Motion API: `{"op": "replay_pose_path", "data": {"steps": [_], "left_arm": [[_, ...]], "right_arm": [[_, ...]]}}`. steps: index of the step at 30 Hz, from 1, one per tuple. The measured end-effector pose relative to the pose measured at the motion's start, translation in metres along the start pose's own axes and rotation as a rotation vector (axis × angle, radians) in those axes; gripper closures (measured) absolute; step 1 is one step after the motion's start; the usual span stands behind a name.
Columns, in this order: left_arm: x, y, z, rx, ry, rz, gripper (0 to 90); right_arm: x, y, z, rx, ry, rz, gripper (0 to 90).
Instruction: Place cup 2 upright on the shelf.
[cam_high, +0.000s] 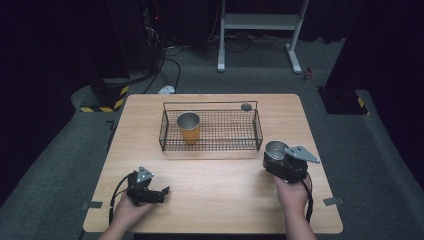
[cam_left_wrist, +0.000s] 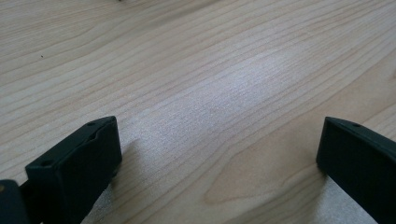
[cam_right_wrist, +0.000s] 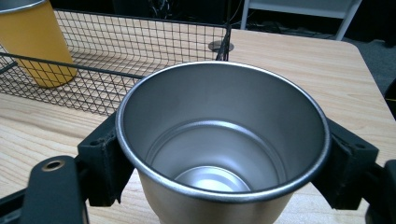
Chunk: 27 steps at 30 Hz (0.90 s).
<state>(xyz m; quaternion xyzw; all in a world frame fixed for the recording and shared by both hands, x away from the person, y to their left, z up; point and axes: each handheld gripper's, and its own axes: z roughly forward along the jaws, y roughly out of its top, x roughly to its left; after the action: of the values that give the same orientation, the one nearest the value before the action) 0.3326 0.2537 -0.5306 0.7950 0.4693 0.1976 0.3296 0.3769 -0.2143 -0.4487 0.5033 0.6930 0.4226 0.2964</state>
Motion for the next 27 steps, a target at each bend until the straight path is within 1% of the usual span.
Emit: {"op": "replay_pose_path", "data": {"steps": [5, 9, 13, 14, 19, 22, 23, 25, 27], "left_arm": [[0.0, 0.0, 0.0, -0.002, 0.0, 0.0, 0.3], [0.0, 0.0, 0.0, 0.0, -0.002, 0.002, 0.3], [0.0, 0.0, 0.0, 0.002, 0.0, 0.002, 0.2], [0.0, 0.0, 0.0, 0.002, 0.001, 0.005, 0.2], [0.0, 0.001, 0.0, 0.003, 0.001, -0.002, 0.1], [0.0, 0.001, 0.0, 0.003, 0.002, -0.002, 0.1], [0.0, 0.001, 0.0, 0.003, 0.002, -0.002, 0.1], [0.0, 0.001, 0.001, 0.006, 0.001, -0.004, 0.0], [0.0, 0.001, 0.001, 0.005, 0.003, -0.006, 0.0]], "right_arm": [[0.0, -0.002, -0.002, -0.011, 0.004, 0.005, 18.8], [0.001, -0.002, -0.003, -0.017, 0.005, -0.005, 18.8], [0.001, -0.001, -0.004, -0.022, 0.006, -0.003, 18.8], [0.002, -0.001, -0.004, -0.02, 0.001, -0.005, 18.8], [0.004, 0.0, -0.001, -0.014, 0.002, -0.015, 18.8], [0.007, 0.0, -0.001, -0.018, 0.007, -0.016, 18.8], [0.008, 0.0, -0.001, -0.02, 0.009, -0.027, 18.8], [0.01, -0.001, 0.0, -0.016, 0.012, -0.032, 18.8], [0.011, -0.002, 0.001, -0.014, 0.016, -0.027, 18.8]]}}
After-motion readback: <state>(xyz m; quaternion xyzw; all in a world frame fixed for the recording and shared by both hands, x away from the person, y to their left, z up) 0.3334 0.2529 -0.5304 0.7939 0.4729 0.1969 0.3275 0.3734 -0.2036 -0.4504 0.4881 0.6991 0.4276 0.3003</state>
